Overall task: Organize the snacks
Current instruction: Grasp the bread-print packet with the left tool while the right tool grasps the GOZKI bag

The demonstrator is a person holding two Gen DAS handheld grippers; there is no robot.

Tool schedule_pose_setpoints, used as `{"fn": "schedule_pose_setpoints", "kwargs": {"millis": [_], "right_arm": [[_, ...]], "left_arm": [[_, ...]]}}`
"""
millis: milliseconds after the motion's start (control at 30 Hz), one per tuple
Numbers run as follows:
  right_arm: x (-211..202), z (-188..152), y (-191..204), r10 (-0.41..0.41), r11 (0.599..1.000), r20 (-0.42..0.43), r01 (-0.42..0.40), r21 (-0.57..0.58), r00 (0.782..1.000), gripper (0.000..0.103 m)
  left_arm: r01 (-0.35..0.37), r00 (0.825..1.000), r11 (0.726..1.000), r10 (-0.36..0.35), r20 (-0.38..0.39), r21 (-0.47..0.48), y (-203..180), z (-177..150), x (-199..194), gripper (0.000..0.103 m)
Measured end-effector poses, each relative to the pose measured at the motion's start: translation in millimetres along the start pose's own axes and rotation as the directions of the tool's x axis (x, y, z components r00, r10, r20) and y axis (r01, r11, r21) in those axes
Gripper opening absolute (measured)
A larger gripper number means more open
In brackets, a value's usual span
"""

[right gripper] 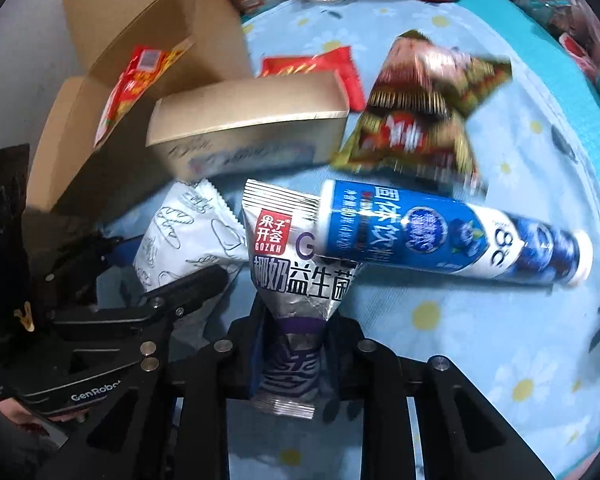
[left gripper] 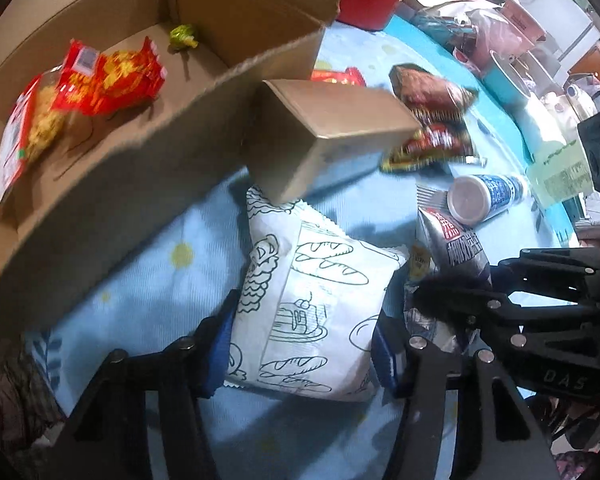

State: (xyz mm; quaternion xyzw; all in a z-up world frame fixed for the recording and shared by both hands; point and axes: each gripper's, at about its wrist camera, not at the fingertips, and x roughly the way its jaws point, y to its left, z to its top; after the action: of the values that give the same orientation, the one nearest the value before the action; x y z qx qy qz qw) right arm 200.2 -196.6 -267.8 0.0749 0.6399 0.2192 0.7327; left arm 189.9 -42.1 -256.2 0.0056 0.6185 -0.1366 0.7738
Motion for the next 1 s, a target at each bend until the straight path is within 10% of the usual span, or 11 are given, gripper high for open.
{"fn": "schedule_pose_setpoints", "kwargs": {"millis": [1000], "right_arm": [[42,-68,90,-0.078,0.969,-0.104,0.05,-0.244,0.992,0.027]], "left_arm": [[-0.132,0.991,0.946,0.128,-0.034,-0.295,29,-135,-48,0.057]]}}
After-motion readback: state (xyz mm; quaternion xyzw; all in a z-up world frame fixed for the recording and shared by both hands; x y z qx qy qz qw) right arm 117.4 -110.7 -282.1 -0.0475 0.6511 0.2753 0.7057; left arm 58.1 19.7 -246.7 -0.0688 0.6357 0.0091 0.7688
